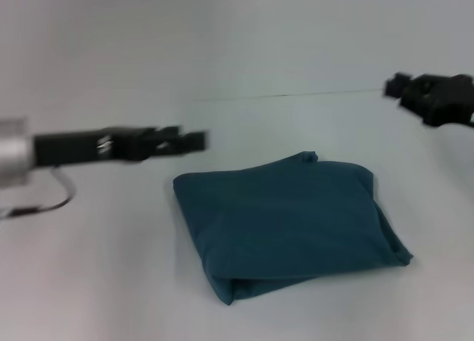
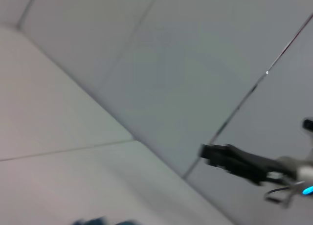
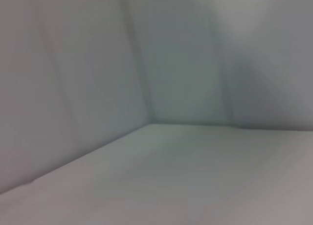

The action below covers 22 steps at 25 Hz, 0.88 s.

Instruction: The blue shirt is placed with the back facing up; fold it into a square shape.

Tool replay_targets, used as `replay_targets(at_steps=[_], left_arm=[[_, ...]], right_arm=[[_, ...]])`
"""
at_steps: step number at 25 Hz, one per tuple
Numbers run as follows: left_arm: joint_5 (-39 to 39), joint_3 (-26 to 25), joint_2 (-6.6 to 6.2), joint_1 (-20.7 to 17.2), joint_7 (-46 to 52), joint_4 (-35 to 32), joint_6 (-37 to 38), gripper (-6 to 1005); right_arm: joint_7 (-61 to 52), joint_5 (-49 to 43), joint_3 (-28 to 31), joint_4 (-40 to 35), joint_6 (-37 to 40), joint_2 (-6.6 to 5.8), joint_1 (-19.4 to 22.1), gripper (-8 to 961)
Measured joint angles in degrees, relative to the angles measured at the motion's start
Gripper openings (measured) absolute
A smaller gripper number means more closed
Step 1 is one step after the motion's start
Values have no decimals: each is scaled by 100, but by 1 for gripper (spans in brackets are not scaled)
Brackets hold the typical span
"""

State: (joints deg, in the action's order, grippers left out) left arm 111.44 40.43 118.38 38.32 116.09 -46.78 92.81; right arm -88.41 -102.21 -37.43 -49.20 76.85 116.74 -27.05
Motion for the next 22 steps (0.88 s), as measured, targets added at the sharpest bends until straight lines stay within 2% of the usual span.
replay_targets(at_steps=[3, 5, 7, 9, 14, 20, 22], left_arm=[[206, -736, -20, -585, -872, -13, 471, 870], [500, -1203, -4, -898, -1372, -24, 811, 911], [844, -1531, 11, -1110, -1654, -84, 1128, 952], [1202, -1776, 42, -1314, -1853, -176, 1432, 948], [1538, -1906, 165, -1625, -2090, -270, 1549, 939], [1667, -1714, 239, -1696, -2225, -239, 1620, 939], [1764, -1638, 241, -1664, -2232, -244, 1678, 939]], right_arm=[[-316, -494, -251, -444, 688, 2, -37, 256], [-590, -935, -404, -720, 1121, 5, -104, 301], [-852, -1354, -452, -890, 1576, 5, -217, 346], [-1098, -1716, -460, -978, 2044, -1, -354, 391], [-1729, -2476, -445, -1224, 2364, 7, -520, 504], [-2629, -3799, -448, -1687, 2333, -15, -532, 740], [-2744, -4279, -428, -1799, 2347, -13, -553, 930]])
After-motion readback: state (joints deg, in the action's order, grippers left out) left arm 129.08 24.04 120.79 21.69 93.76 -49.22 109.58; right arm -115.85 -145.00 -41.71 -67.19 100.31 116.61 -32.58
